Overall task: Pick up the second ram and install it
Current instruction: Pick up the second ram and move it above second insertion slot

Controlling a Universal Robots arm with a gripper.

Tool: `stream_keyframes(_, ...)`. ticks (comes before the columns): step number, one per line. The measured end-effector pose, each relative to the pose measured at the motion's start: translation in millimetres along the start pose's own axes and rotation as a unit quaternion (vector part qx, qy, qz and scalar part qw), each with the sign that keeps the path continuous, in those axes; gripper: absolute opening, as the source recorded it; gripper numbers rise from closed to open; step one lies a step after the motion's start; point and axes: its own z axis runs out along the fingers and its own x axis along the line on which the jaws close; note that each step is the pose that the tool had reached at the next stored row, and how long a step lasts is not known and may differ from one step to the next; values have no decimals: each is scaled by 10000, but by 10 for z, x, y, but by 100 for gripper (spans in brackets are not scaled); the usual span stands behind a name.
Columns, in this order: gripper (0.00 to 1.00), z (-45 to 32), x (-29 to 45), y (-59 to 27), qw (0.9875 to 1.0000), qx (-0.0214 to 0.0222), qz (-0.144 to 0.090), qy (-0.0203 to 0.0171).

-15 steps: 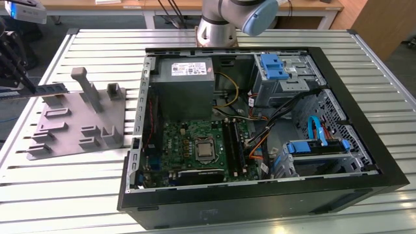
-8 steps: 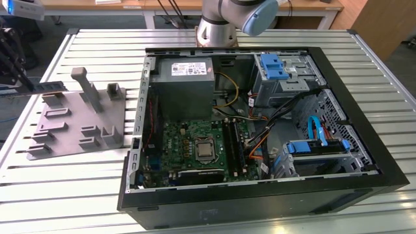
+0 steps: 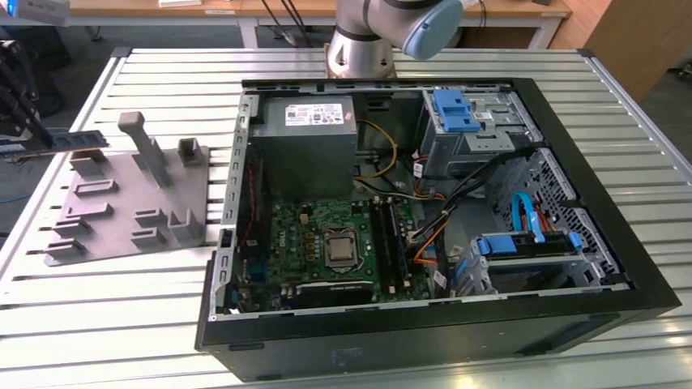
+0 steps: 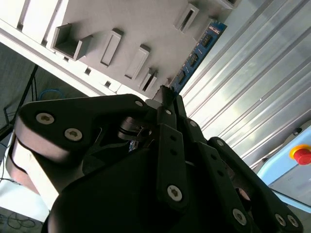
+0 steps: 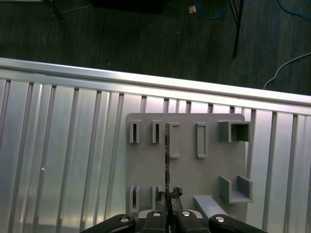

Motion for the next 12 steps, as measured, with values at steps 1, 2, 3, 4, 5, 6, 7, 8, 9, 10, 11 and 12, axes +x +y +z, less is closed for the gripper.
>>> stream_keyframes(1, 14, -9, 0, 0, 10000, 0, 0, -1)
stream_keyframes(2, 14, -18, -1, 1, 10000, 0, 0, -1)
stream_keyframes(3, 14, -28, -1, 1, 10000, 0, 0, -2)
stream_keyframes(4, 14, -37, -1, 1, 10000, 1, 0, -3)
stream_keyframes(5, 14, -47, -2, 1, 10000, 1, 0, -3)
stream_keyframes(6, 14, -56, -2, 2, 10000, 1, 0, -4)
stream_keyframes(7, 14, -64, -3, 2, 10000, 1, 0, -5)
stream_keyframes(8, 14, -72, -3, 2, 10000, 1, 0, -5)
stream_keyframes(9, 14, -81, -3, 2, 10000, 1, 0, -5)
stream_keyframes(10, 14, -89, -4, 3, 10000, 1, 0, -5)
stream_keyframes(11, 14, -96, -4, 3, 10000, 1, 0, -6)
stream_keyframes(12, 14, -106, -4, 3, 10000, 1, 0, -6)
